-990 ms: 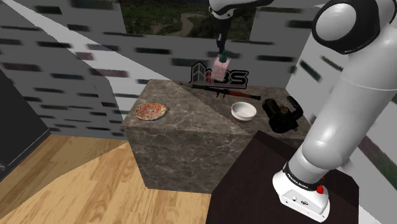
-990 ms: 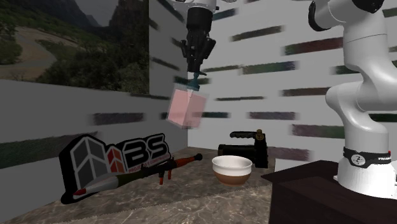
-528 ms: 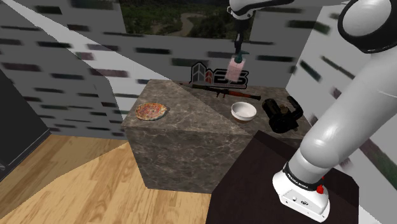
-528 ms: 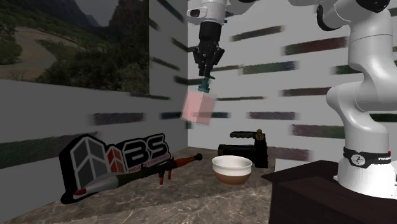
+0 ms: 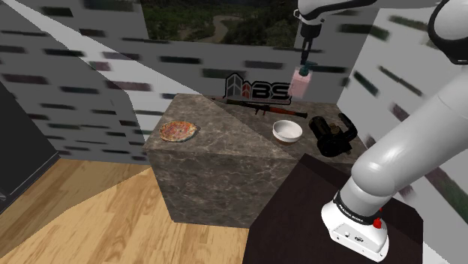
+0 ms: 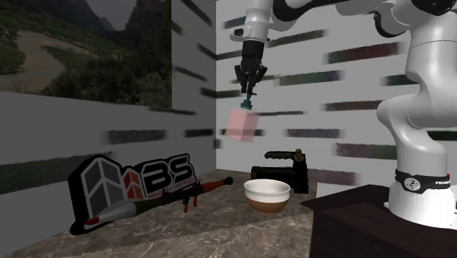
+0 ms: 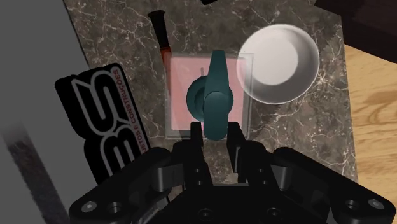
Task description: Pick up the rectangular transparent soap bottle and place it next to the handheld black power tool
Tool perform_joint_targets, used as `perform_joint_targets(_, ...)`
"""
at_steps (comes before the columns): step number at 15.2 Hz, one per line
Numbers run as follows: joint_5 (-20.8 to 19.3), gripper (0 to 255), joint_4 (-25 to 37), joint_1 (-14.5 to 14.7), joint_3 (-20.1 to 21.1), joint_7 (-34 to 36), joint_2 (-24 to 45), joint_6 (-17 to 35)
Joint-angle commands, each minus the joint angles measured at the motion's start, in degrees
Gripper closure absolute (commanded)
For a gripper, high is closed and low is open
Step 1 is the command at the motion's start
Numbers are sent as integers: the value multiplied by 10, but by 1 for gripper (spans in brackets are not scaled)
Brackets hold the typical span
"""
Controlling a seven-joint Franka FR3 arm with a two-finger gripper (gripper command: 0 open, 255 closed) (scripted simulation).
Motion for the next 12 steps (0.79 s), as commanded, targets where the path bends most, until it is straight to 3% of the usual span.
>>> perform_joint_targets(1, -4, 255, -14, -12, -16, -26, -15, 5)
perform_joint_targets(12, -17, 255, -45, -68, -110, -168, -56, 27)
